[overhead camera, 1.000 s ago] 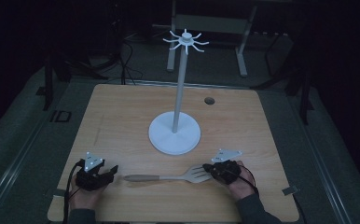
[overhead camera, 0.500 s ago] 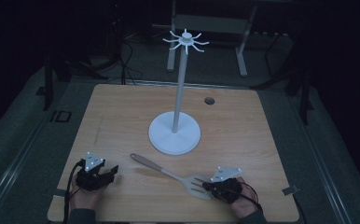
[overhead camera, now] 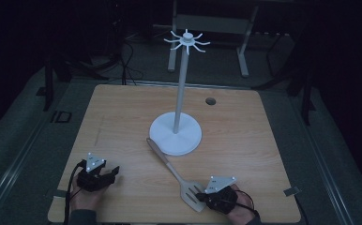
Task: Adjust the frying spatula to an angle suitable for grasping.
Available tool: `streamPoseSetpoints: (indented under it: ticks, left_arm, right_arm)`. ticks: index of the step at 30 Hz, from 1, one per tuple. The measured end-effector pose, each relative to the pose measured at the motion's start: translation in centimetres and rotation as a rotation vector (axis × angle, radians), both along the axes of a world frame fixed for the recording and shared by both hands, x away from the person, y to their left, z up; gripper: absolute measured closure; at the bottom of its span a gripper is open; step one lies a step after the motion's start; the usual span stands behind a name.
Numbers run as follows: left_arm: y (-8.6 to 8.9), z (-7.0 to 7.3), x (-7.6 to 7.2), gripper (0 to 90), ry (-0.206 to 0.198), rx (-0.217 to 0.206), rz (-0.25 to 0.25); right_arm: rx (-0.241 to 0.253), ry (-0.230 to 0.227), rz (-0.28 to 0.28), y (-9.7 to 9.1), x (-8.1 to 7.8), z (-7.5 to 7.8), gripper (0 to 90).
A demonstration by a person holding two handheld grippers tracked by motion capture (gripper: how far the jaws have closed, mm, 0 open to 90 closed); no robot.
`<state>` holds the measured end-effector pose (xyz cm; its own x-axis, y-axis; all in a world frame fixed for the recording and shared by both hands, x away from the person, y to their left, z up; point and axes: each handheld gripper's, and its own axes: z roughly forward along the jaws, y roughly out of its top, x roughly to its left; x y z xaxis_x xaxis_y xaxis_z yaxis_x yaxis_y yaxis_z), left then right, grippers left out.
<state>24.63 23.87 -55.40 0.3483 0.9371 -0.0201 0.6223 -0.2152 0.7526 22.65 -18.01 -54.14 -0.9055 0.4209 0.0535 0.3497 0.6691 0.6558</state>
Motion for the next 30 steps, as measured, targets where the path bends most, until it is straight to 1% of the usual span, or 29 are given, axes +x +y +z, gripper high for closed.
streamPoseSetpoints:
  ticks: [2, 6, 8, 9, 14, 21, 25, 26, 27, 29, 30]
  left_arm:
    - [0.0, 0.0, 0.0, 40.5, 0.001, 0.002, 0.000]
    - [0.0, 0.0, 0.0, 40.5, 0.001, 0.002, -0.001]
    - [0.0, 0.0, 0.0, 40.5, 0.001, 0.002, -0.001]
    - [0.0, 0.0, 0.0, 40.4, 0.001, 0.002, -0.001]
    - [0.0, 0.0, 0.0, 40.4, 0.002, 0.001, 0.000]
    - [0.0, 0.0, 0.0, 40.5, 0.001, 0.000, 0.000]
    - [0.0, 0.0, 0.1, 40.5, 0.001, 0.000, 0.000]
    - [0.0, 0.0, 0.1, 40.5, 0.002, 0.001, -0.001]
    - [0.0, 0.0, 0.1, 40.5, 0.003, 0.001, -0.001]
    - [0.0, 0.0, 0.1, 40.4, 0.002, 0.000, 0.000]
    - [0.1, 0.0, 0.0, 40.5, 0.002, 0.000, 0.000]
  right_arm:
    - [0.023, 0.012, 0.012, 0.2, -0.1, 0.2, 89.6]
    - [0.036, 0.005, 0.021, 0.5, 0.0, 0.6, 89.3]
    - [0.039, 0.000, 0.020, 0.6, 0.0, 0.7, 88.3]
    - [0.029, -0.016, 0.014, 0.8, 0.1, 0.9, 86.4]
    - [0.028, -0.033, -0.001, 1.1, 0.7, 1.2, 84.2]
    - [-0.010, -0.077, -0.027, 2.1, 2.3, 1.8, 80.0]
    - [-0.021, -0.086, -0.046, 2.7, 3.2, 2.1, 78.6]
    - [-0.036, -0.096, -0.057, 3.1, 4.0, 2.3, 77.4]
    - [-0.050, -0.107, -0.066, 3.4, 4.4, 2.4, 76.8]
    - [-0.073, -0.108, -0.092, 3.9, 5.1, 2.5, 76.0]
    - [-0.080, -0.109, -0.096, 4.2, 5.5, 2.5, 75.3]
